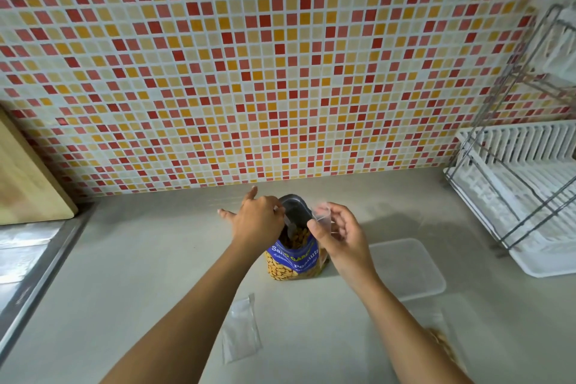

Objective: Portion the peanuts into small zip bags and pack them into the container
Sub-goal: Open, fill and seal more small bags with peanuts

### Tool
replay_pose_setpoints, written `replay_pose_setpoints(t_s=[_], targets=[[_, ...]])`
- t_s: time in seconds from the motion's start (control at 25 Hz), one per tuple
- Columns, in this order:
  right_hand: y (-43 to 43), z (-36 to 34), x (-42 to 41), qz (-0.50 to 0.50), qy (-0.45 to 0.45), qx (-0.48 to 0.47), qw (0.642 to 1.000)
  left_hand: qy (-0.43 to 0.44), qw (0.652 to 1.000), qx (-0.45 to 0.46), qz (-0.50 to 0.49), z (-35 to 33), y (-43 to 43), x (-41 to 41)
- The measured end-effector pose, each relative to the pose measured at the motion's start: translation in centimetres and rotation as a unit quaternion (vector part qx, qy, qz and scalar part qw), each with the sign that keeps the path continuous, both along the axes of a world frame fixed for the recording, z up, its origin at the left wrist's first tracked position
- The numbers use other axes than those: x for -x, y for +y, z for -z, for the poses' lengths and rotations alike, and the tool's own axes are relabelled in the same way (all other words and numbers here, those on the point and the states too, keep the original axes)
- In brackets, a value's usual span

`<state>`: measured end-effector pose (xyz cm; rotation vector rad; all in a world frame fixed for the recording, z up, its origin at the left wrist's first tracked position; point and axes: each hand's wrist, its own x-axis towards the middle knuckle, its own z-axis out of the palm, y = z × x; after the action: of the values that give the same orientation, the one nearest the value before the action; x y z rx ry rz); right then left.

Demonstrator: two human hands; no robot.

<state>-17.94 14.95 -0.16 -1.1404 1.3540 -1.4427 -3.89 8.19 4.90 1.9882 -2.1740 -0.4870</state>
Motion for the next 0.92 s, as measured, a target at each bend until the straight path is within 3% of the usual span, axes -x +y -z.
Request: replay_pose_setpoints(t_s=[0.16,0.36,0.52,0.92], targets=[[0.2,-0.2,0.3,-0.016,0.005,-0.001,1.0,-0.021,1.0,0.008,0.01,0.5,0.5,0.5],[0.2,-0.2,0.5,-0.02,0.025,-0.009,0.999,0.114,0.991,-0.029,-0.06,1.4,-0.3,0.1],[0.1,0.2,0.6,-0.017,0.03,-0.011,0.999,0.25,0.962,-0.056,-0.095,1.0,-0.5,-0.7],[0.1,0.1,0.9,-0.012,0.007,-0.012,1.0,0.395,0.902,-0.067,-0.161,-0.4,-0.3,-2.1]])
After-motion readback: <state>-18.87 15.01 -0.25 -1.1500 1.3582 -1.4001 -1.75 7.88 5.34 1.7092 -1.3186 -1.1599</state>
